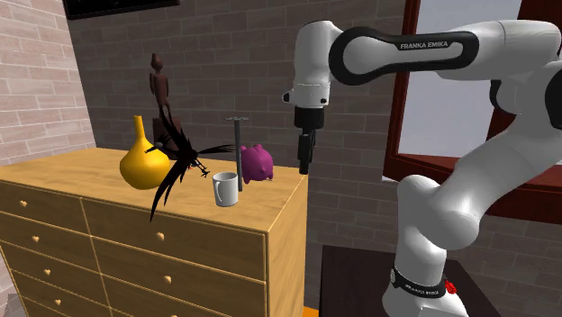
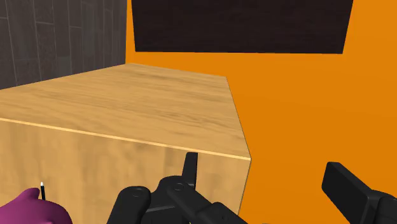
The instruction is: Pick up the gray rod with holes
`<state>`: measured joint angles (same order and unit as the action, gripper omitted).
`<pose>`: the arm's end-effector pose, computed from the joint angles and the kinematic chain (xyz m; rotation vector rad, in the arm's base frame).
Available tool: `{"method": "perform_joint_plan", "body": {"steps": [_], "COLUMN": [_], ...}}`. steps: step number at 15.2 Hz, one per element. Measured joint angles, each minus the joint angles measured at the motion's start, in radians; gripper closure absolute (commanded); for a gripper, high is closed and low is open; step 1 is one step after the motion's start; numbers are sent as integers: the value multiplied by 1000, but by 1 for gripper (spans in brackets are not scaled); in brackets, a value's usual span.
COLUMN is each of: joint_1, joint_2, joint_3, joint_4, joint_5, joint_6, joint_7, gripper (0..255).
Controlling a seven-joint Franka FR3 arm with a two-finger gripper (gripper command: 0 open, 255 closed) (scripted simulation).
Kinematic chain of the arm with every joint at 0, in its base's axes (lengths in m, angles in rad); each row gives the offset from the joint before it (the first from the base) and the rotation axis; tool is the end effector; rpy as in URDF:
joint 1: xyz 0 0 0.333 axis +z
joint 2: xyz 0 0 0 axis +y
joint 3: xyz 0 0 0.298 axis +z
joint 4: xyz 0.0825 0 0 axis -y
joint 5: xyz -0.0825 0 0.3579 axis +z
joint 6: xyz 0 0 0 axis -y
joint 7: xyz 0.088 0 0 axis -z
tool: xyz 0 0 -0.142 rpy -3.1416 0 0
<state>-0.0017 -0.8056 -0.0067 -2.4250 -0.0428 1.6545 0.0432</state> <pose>0.2966 -0.0085 0.5252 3.1030 -0.0726 0.0555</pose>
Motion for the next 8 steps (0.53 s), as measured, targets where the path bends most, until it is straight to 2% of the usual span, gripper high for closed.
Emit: {"method": "perform_joint_plan", "body": {"steps": [1, 3, 6, 8], "joint_1": [0, -8, -28, -43], "joint_2": [0, -29, -84, -89], "joint_3": [0, -12, -45, -72], "joint_4": [0, -57, -171, -257], "joint_5": [0, -13, -45, -67], "joint_6": [0, 86, 292, 471], "joint_7": [0, -8, -26, -37], "gripper": [0, 0, 0, 0]}}
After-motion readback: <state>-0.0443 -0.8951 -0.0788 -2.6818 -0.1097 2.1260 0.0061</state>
